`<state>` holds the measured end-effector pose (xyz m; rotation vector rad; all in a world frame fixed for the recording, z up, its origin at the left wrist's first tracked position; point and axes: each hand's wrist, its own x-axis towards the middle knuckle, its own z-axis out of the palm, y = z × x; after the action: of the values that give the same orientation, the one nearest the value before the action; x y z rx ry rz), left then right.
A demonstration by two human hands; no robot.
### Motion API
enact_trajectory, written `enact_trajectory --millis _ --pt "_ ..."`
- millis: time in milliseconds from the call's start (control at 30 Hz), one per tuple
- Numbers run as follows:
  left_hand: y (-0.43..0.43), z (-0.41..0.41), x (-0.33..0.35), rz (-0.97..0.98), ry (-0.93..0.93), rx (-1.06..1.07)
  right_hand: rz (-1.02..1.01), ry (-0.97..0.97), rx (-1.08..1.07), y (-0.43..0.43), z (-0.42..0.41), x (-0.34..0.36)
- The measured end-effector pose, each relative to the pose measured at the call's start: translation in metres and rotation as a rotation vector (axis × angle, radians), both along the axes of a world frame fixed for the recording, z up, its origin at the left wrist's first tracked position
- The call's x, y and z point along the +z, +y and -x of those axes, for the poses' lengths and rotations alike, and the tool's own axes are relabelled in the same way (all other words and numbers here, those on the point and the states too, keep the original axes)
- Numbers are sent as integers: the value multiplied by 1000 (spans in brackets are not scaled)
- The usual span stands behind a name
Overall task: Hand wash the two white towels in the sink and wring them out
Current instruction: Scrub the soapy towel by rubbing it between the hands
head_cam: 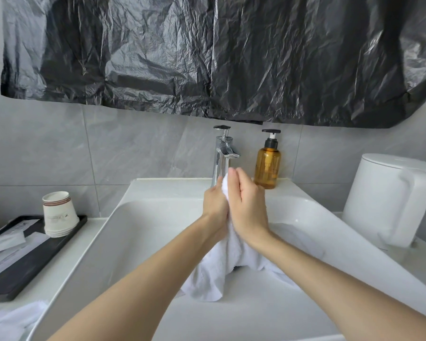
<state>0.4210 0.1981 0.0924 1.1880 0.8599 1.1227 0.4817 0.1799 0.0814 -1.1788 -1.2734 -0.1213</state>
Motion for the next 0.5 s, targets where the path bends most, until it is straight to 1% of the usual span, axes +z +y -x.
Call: enact_trajectory --millis 33,100,133,167,233,267,300,367,400,500 --pt "-1 0 0 12 -12 -23 19 40 -9 5 -5 6" --pt "-5 -3 1 50 -10 -73 95 217 -92 11 -14 20" --pt "-6 -3 2 51 -3 -75 104 223 -114 11 -16 19" --pt "-5 -2 4 41 -5 -52 83 153 -105 6 -13 14" --pt "0 3 5 25 -24 4 23 -40 -12 -5 1 3" --pt "1 5 5 35 -39 9 14 -80 12 -4 2 2" --pt "0 5 6 58 -43 -5 42 -31 -10 3 -1 6" --pt "-2 3 5 120 -34 -57 104 138 -92 13 -8 16" --pt "-2 3 5 134 -33 -66 104 125 -99 13 -9 13" --pt "3 4 1 96 -52 -15 52 -142 -4 -1 1 -2"
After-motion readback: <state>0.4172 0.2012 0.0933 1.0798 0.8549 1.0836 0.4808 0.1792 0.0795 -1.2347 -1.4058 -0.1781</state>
